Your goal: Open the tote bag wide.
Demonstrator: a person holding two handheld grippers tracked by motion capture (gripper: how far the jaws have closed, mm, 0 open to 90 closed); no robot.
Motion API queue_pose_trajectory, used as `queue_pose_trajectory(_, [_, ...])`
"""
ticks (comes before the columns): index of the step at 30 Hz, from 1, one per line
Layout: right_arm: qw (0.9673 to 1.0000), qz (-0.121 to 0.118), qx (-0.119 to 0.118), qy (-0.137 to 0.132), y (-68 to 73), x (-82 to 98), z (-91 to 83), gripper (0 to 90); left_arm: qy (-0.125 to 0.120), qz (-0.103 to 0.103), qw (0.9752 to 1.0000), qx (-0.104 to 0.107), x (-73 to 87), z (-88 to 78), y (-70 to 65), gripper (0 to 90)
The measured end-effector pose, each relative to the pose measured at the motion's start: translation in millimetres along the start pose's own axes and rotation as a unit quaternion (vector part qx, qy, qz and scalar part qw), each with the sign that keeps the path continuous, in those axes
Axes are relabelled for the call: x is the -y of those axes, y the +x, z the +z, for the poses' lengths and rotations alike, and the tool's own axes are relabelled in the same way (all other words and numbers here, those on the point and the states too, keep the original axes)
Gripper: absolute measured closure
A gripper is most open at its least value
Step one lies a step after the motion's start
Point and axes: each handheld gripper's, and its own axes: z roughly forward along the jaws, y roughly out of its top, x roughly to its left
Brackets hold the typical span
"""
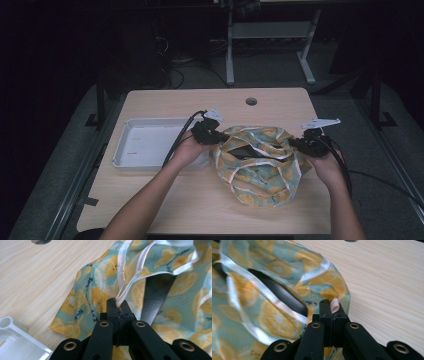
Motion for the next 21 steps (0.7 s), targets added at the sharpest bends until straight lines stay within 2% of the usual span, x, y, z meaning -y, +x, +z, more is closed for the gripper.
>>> queue_pose_trajectory(6, [0.9999, 0.01, 0.011, 0.007, -7.5, 7.1, 10.8, 88.6, 0.022, 0.002, 0.9995, -0.021, 2.2, 10.0, 5.3, 89.8])
queue_pose_trajectory(8, [0.9998, 0.012, 0.014, 0.012, -9.6, 8.9, 14.2, 88.6, 0.025, -0.006, 0.9993, -0.027, 4.0, 16.0, 6.0, 89.8])
queue_pose_trajectory(9, [0.9997, 0.014, 0.014, 0.015, -10.0, 10.0, 16.1, 88.6, 0.036, 0.0, 0.9988, -0.032, 4.5, 17.9, 7.1, 89.8])
queue_pose_trajectory(13, [0.9994, 0.014, 0.013, 0.028, -11.6, 15.2, 23.8, 88.6, 0.055, 0.007, 0.9975, -0.043, 6.6, 27.5, 5.7, 89.8])
queue_pose_trajectory(19, [0.9977, 0.02, 0.018, 0.062, -15.6, 24.4, 31.8, 88.6, 0.076, 0.012, 0.9963, -0.039, 7.4, 33.8, 1.0, 89.8])
queue_pose_trajectory(21, [0.9976, 0.015, 0.018, 0.066, -16.3, 25.6, 32.6, 88.6, 0.088, 0.017, 0.9953, -0.038, 8.5, 37.0, -1.8, 89.8])
